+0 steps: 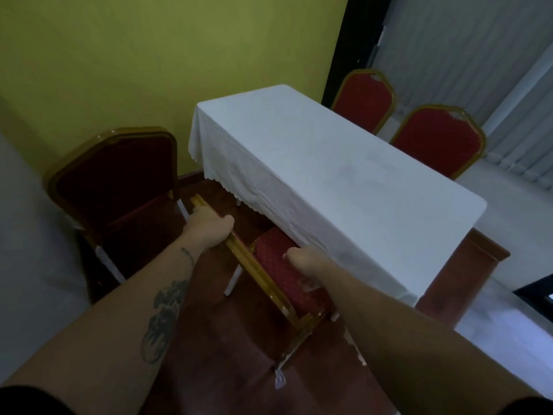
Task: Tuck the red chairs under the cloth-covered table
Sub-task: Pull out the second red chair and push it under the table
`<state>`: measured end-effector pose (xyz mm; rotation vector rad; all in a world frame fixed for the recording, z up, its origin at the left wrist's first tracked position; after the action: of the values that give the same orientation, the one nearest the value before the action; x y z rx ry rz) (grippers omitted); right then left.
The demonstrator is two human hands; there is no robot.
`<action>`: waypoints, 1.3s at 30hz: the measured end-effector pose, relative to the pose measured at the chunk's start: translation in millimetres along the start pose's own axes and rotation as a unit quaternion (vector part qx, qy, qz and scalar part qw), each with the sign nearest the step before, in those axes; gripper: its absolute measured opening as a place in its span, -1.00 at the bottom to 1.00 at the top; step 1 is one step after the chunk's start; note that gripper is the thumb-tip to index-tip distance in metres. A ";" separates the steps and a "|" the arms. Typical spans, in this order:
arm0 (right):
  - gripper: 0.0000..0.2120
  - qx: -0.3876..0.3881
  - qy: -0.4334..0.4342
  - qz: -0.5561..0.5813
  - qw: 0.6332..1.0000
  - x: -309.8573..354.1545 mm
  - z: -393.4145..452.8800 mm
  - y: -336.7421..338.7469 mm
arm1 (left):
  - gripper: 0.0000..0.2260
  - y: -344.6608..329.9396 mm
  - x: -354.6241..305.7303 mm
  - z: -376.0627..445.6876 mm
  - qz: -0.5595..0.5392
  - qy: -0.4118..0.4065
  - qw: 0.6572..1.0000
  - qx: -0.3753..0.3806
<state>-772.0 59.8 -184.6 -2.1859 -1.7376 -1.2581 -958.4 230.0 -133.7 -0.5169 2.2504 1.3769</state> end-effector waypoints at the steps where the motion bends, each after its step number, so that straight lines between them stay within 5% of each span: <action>1: -0.46 0.003 0.030 -0.018 0.999 18.8 -4.2 -0.3 | -0.67 9.7 -0.5 -2.9 0.009 -0.021 1.000 -0.016; 8: -0.82 0.019 0.210 -0.080 0.974 127.7 -31.7 -33.1 | -0.74 102.9 24.1 -6.4 0.028 -0.022 0.992 -0.124; 12: -0.71 0.025 0.284 -0.124 0.950 177.6 -30.4 -54.8 | -0.76 140.2 46.5 9.2 0.038 0.003 0.989 -0.143; 18: -0.78 0.021 0.384 -0.172 0.907 256.5 -7.0 -78.4 | -0.87 185.2 79.7 47.6 0.078 0.032 0.977 -0.197; 26: -0.65 0.078 0.428 -0.242 0.867 350.2 65.6 -141.2 | -0.90 238.5 110.2 127.9 0.175 0.087 0.940 -0.280; 33: -0.35 0.100 0.395 -0.323 0.854 405.4 113.2 -211.1 | -0.80 262.2 123.5 203.7 0.204 0.095 0.940 -0.258; 37: -0.24 0.078 0.383 -0.385 0.836 438.2 135.9 -249.8 | -0.56 256.9 140.5 266.7 0.236 0.074 0.954 -0.172; 39: -0.20 0.070 0.378 -0.407 0.829 452.5 145.8 -268.4 | -0.64 247.4 150.7 294.8 0.224 0.062 0.966 -0.116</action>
<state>-909.7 582.1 -105.5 -0.5874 -2.2496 -1.7022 -1161.5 589.4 -154.7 -0.1720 2.4175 1.8943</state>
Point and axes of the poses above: each hand's wrist, its own z-axis towards the middle knuckle, its own y-axis out of the back of the hand, x = y × z, the point moved 7 cm from there along z, towards the middle knuckle, and after that the axes turned 11 degrees about z, right-handed, at the moved point
